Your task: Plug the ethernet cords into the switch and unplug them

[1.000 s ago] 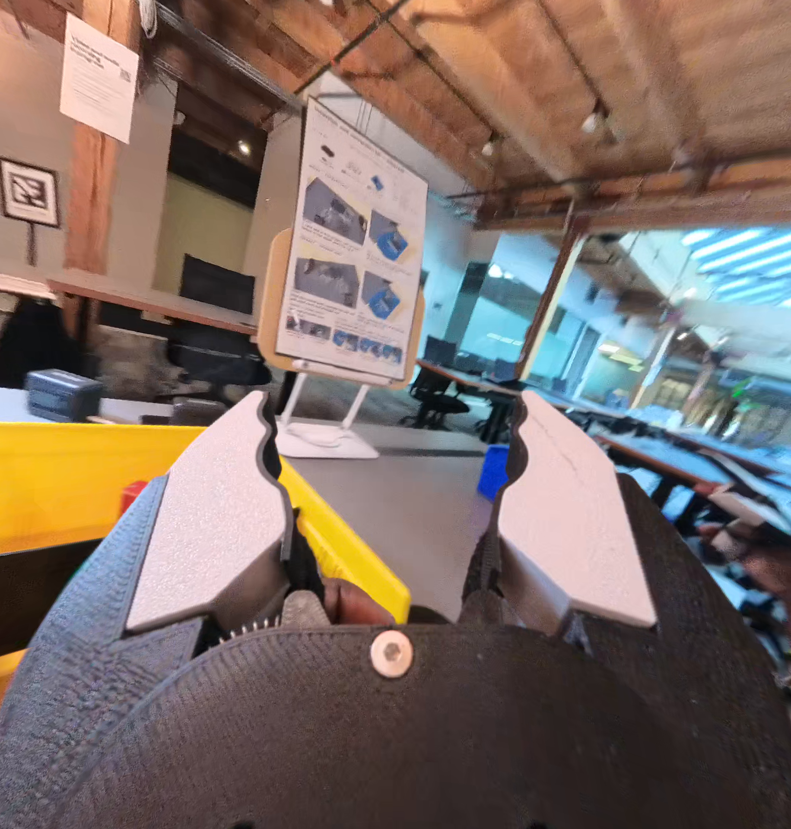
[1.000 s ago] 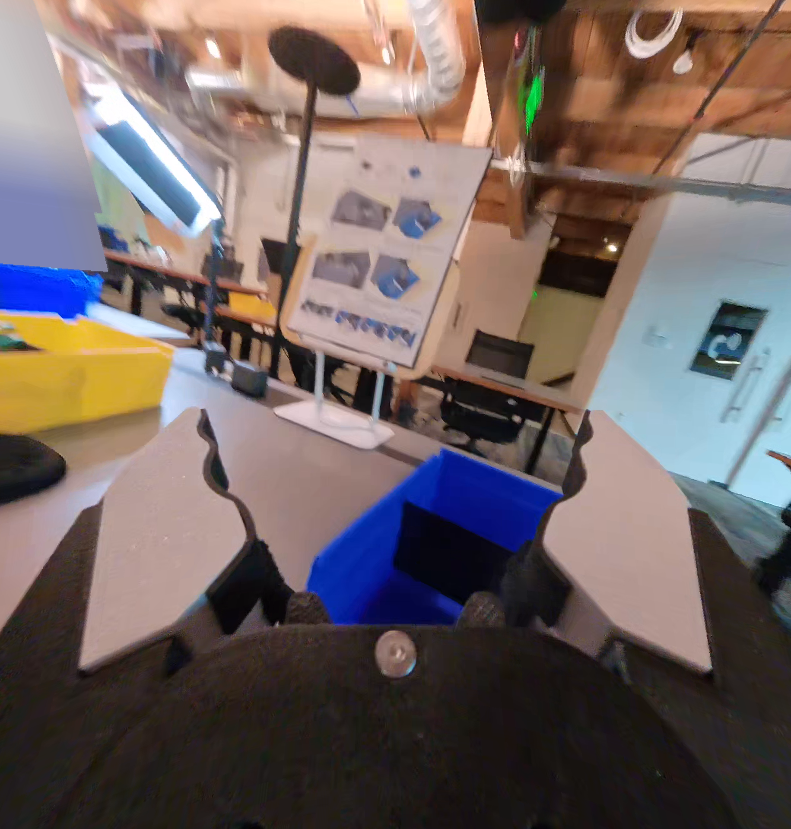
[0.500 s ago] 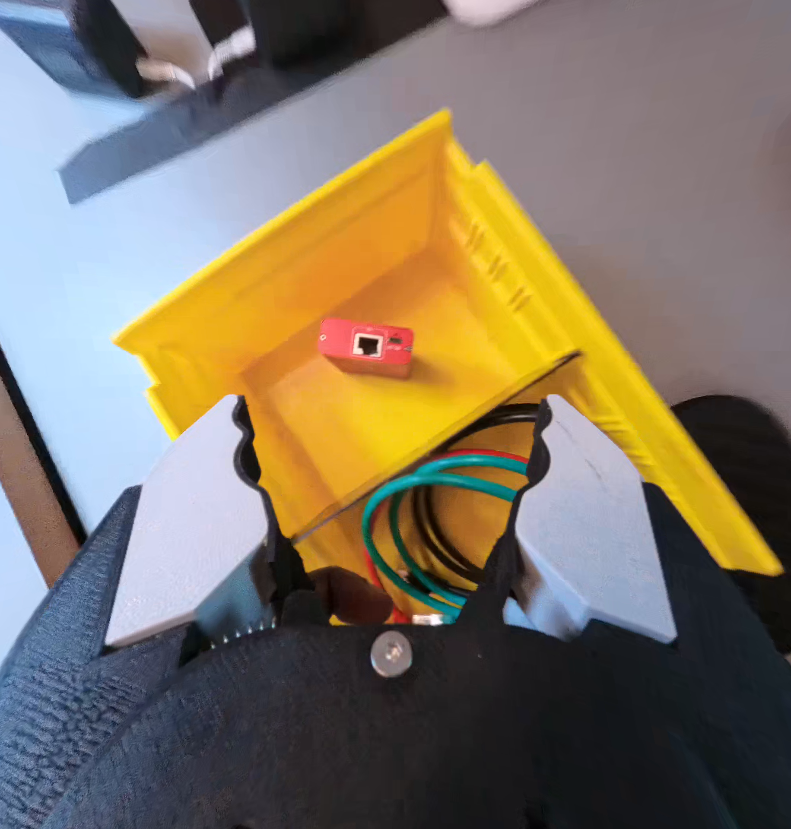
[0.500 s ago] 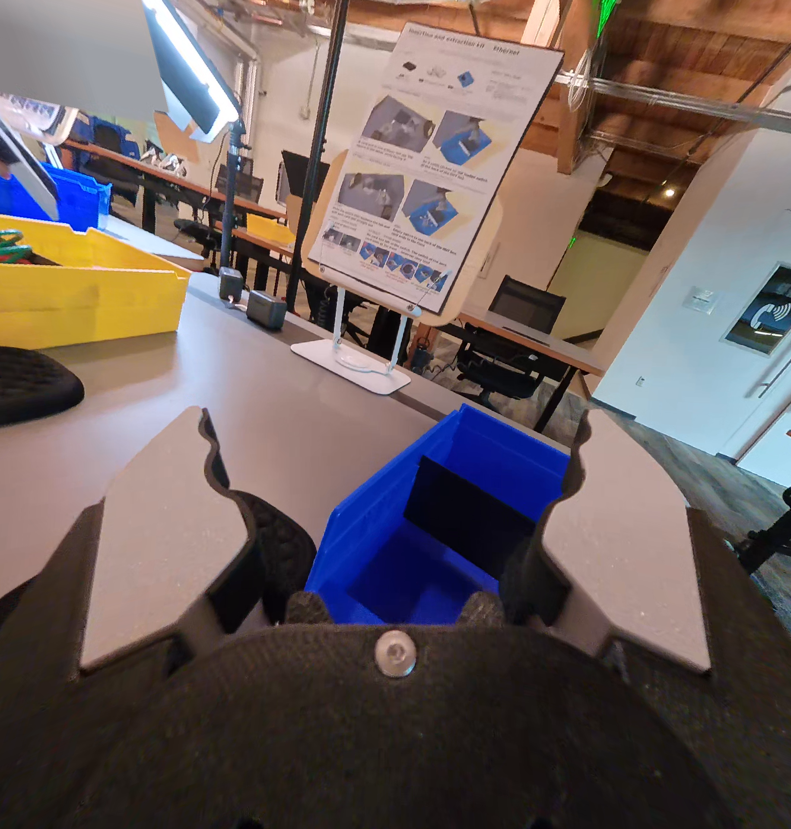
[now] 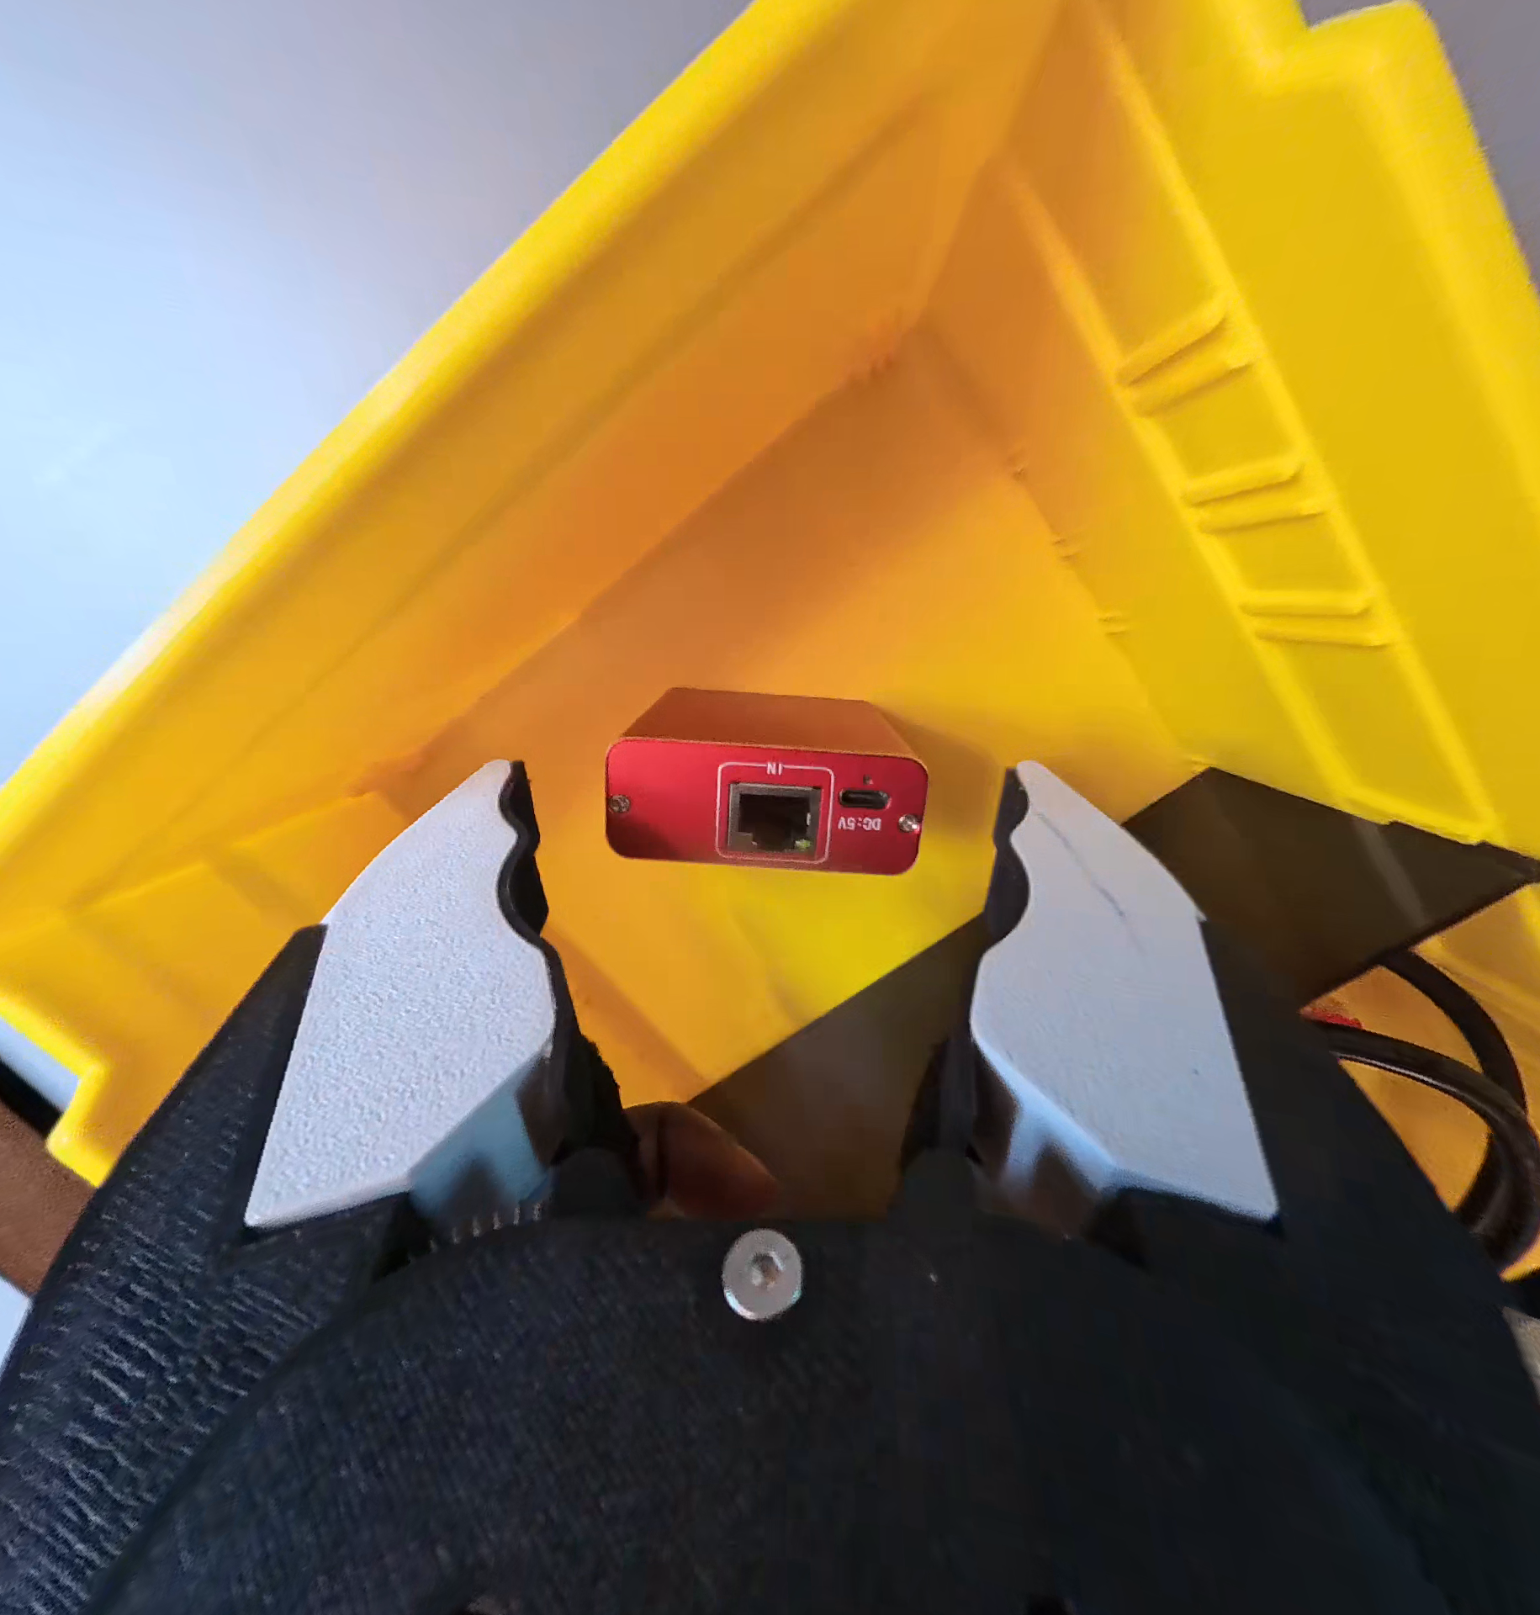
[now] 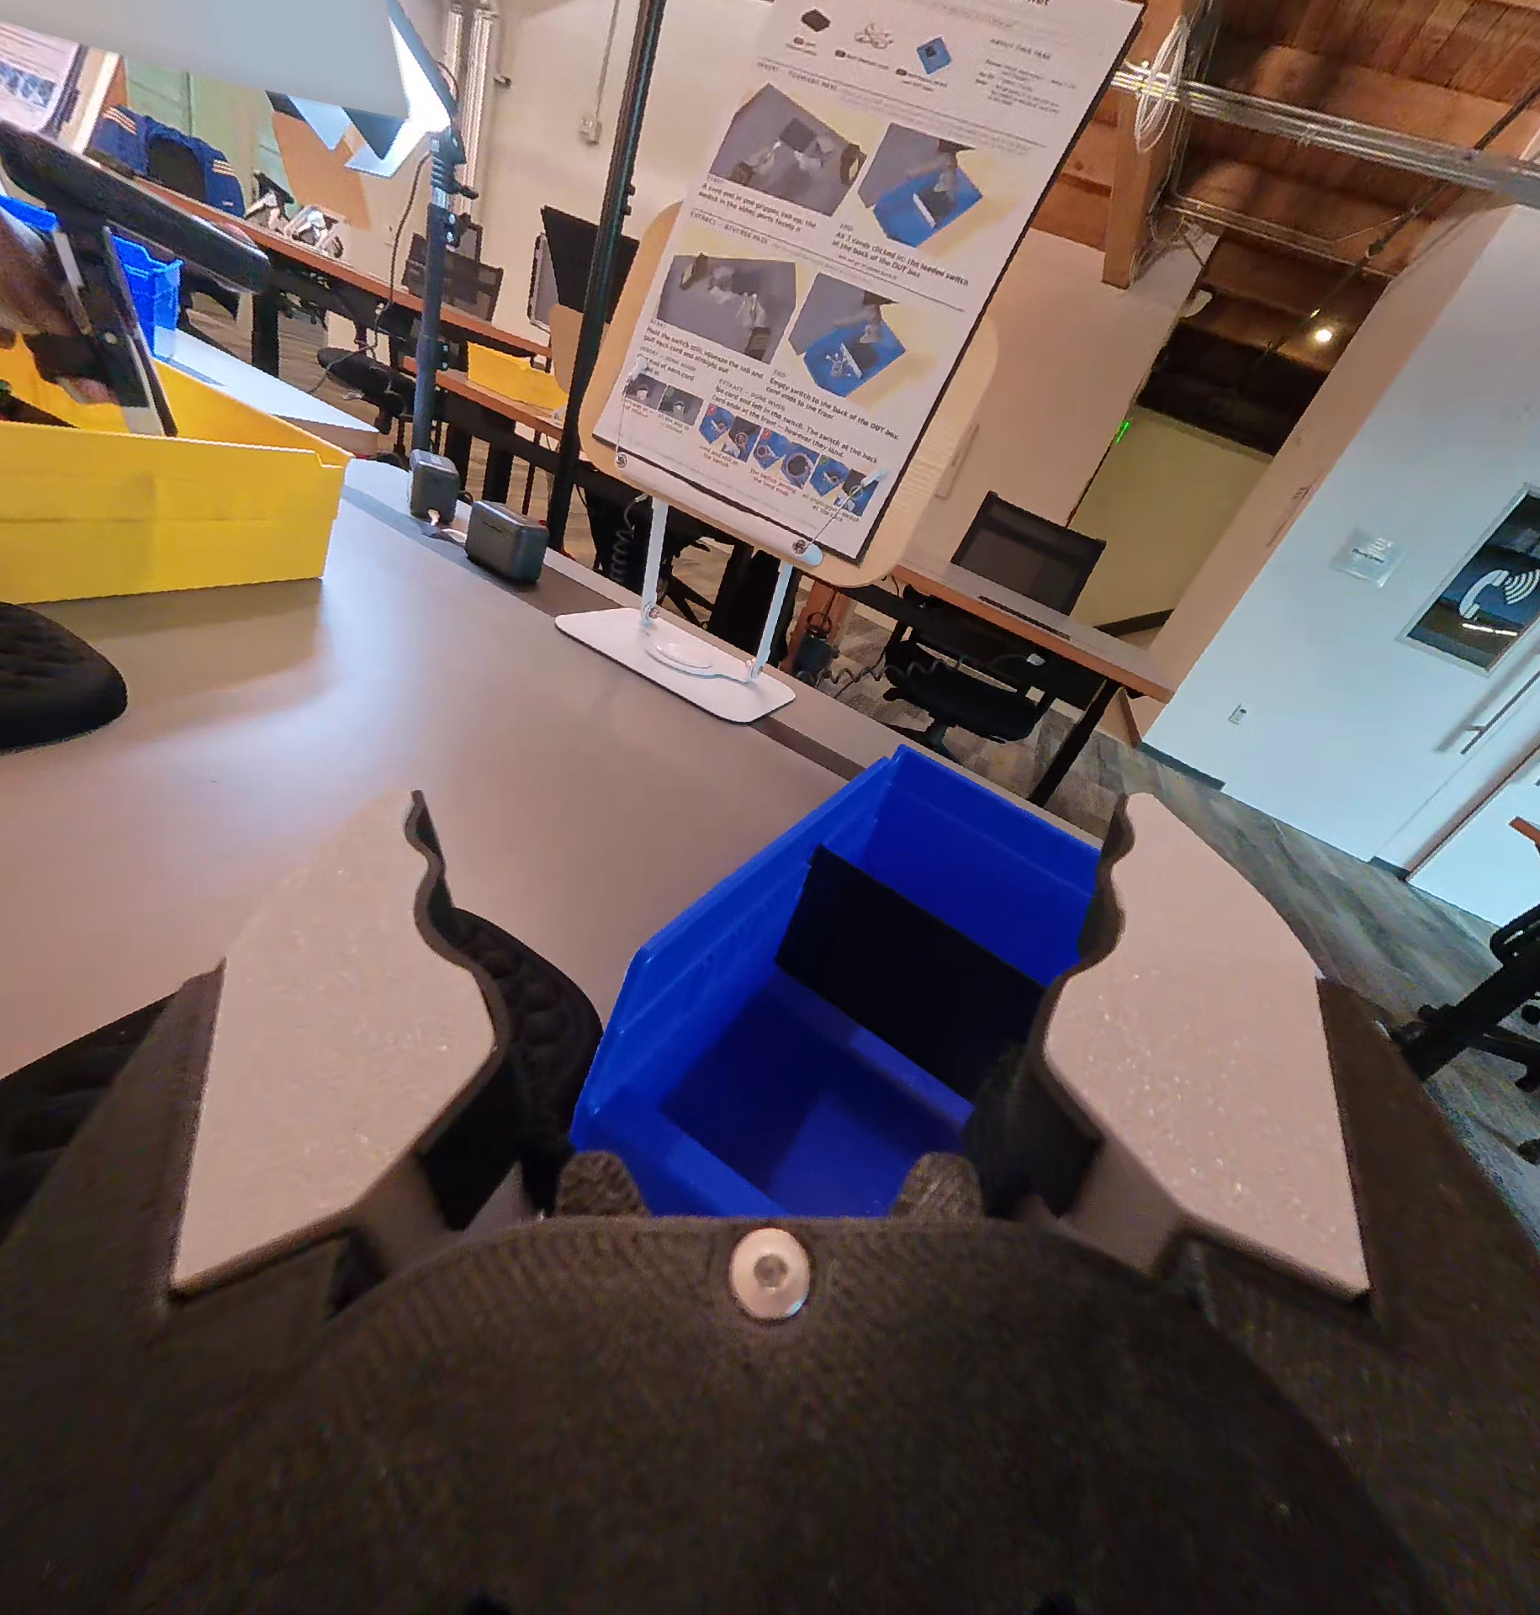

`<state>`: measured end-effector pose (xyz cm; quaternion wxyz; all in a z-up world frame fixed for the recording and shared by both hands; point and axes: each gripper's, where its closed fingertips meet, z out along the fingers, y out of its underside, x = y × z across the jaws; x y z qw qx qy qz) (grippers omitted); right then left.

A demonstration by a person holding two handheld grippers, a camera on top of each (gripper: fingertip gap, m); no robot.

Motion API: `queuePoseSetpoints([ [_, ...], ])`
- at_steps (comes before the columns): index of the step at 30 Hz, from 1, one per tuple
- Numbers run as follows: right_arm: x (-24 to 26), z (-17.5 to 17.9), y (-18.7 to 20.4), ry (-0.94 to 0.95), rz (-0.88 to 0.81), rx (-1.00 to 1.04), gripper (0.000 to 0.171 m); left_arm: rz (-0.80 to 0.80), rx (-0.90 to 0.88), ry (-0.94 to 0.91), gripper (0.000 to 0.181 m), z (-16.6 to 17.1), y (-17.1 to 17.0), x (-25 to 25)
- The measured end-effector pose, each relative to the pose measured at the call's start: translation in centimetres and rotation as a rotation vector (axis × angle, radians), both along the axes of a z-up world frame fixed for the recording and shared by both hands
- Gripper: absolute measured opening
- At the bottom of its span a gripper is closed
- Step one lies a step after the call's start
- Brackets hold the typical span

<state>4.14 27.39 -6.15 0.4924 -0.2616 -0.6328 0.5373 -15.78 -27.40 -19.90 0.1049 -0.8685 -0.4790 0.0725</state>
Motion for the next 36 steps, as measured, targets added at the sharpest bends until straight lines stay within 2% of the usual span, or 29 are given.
queuePoseSetpoints([
  [9, -0.2, -0.3, 0.1, -0.004, -0.009, 0.005, 0.135, -0.026, 0.006, -0.011, 0.087, -0.8, 0.2, -0.1],
  [11, -0.3, -0.4, 0.2, -0.008, -0.012, 0.012, 0.135, -0.039, -0.013, 0.002, 0.07, -1.0, 0.1, -0.2],
  [15, -0.3, -0.6, 0.2, -0.016, -0.017, 0.021, 0.133, -0.052, 0.001, 0.037, 0.07, -0.4, 0.0, 0.0],
  [18, -0.3, -0.7, 0.1, -0.018, -0.011, 0.019, 0.133, -0.027, 0.066, 0.151, 0.07, 2.3, 0.0, -0.4],
  [22, -0.4, -0.8, -0.6, -0.022, 0.014, 0.031, 0.132, -0.006, 0.233, 0.432, 0.07, 9.0, 1.2, -0.6],
  [26, -0.5, -0.8, -2.0, -0.023, 0.05, 0.053, 0.131, -0.062, 0.504, 0.679, 0.07, 16.1, 4.8, 2.0],
  [29, -0.5, -0.6, -3.4, -0.011, 0.092, 0.065, 0.13, -0.141, 0.677, 0.783, 0.069, 19.5, 8.5, 5.5],
  [32, -0.5, -0.3, -5.6, 0.008, 0.151, 0.082, 0.128, -0.239, 0.808, 0.846, 0.069, 21.1, 12.6, 9.6],
  [36, 0.1, 0.3, -9.5, 0.055, 0.269, 0.128, 0.124, -0.375, 0.922, 0.855, 0.069, 21.0, 18.4, 14.8],
])
